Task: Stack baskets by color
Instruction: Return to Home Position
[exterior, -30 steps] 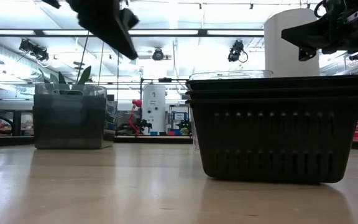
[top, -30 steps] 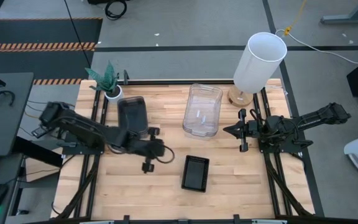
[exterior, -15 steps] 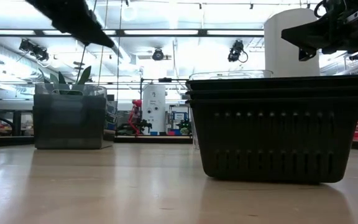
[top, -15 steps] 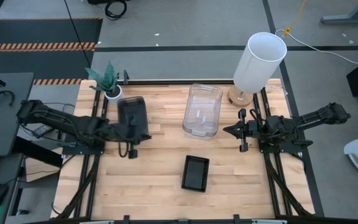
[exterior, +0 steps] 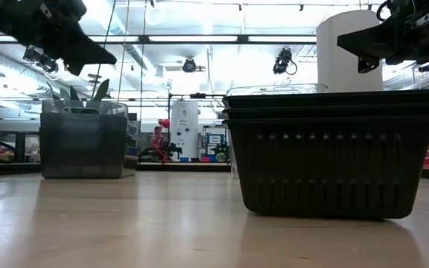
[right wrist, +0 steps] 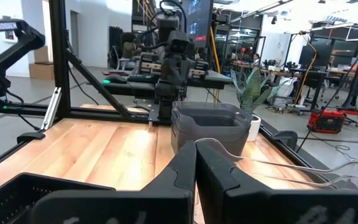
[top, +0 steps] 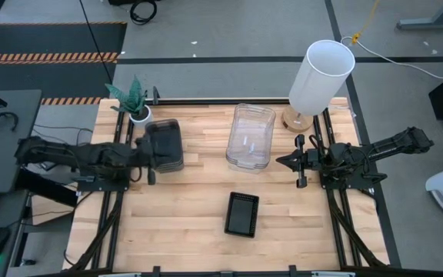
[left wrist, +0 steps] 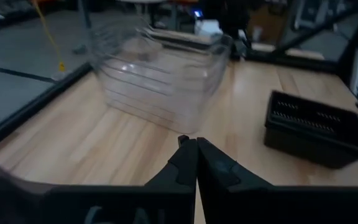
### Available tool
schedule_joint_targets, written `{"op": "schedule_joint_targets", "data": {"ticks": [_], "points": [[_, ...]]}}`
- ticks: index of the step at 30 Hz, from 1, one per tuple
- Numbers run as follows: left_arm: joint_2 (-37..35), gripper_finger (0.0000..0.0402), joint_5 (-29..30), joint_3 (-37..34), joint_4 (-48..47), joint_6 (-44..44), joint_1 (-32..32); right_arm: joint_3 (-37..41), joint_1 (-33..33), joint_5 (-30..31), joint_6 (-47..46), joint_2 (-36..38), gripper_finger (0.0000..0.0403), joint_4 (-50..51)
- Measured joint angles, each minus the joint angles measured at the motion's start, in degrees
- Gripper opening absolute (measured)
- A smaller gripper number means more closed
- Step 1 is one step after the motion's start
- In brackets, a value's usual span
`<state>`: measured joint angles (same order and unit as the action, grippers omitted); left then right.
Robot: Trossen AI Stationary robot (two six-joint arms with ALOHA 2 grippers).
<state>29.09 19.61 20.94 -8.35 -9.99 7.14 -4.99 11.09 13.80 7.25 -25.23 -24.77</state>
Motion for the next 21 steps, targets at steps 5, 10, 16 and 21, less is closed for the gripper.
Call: {"op": "schedule_joint_targets", "data": {"ticks": [5,10,16,21], "points": [[-7.4,0.0008,0.8,-5.1,3.3,-1.4,-1.3,0.0,0.0,0.0,0.0,0.0,0.0016,0.0],[-12.4,0.0008,0.8,-10.0,7.3,-3.0,-1.5,0.0,0.0,0.0,0.0,0.0,0.0016,0.0],[-15.2,0.0006,0.3,-14.5,11.1,-4.5,-1.5,0.0,0.0,0.0,0.0,0.0,0.0016,0.0],[-15.4,0.0005,-2.0,-17.0,13.9,-4.8,-1.5,0.0,0.0,0.0,0.0,0.0,0.0016,0.0]]}}
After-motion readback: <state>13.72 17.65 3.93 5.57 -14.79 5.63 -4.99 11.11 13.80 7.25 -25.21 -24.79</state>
